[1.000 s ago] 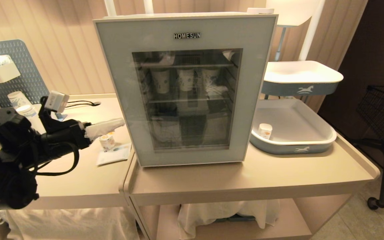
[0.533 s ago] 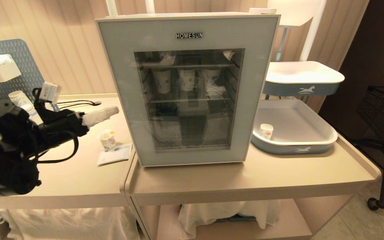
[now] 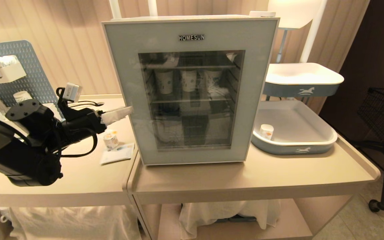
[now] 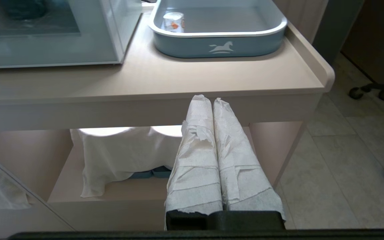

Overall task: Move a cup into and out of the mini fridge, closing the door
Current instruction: Open the freezer door

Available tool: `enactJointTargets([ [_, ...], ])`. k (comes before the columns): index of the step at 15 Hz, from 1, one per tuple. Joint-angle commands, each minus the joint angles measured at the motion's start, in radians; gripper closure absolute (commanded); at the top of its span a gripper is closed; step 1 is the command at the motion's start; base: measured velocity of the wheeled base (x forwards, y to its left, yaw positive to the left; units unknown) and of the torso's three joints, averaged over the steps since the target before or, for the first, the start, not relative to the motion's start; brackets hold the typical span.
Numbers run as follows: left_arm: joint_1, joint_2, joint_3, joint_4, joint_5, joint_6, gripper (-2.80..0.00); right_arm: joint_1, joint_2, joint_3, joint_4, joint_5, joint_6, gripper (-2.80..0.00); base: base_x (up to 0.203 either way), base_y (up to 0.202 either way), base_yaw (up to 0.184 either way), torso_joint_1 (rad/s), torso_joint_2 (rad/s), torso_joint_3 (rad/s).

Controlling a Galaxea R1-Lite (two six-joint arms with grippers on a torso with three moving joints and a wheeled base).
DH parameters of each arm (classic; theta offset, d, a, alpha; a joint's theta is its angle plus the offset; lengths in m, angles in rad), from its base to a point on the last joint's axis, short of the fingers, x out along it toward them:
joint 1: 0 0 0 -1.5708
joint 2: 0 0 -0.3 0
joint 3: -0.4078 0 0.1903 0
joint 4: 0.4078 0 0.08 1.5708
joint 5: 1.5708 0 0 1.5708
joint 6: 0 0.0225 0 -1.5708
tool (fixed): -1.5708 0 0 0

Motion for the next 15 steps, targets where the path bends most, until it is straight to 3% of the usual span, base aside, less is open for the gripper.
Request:
enactJointTargets([
  [1, -0.005, 0.011, 0.012, -0.004, -0.005, -0.01, -2.8, 0.0, 0.001, 0.0, 0.0, 0.0, 0.0, 0.0, 0.0, 0.0, 0.0, 0.0, 0.0, 0.0],
  [7, -0.009, 0.009, 0.089, -0.004, -0.007, 0.041, -2.8, 0.0, 0.001, 0.0, 0.0, 0.0, 0.0, 0.0, 0.0, 0.0, 0.0, 0.0, 0.0, 0.0],
  [12, -0.01, -0.01, 0.11, -0.004, -0.017, 0.022, -2.8, 0.0, 0.001, 0.0, 0.0, 0.0, 0.0, 0.0, 0.0, 0.0, 0.0, 0.0, 0.0, 0.0],
  [15, -0.012, -0.049, 0.138, -0.004, -0.062, 0.005, -2.8, 0.0, 0.0, 0.0, -0.001, 0.0, 0.0, 0.0, 0.0, 0.0, 0.0, 0.0, 0.0, 0.0],
])
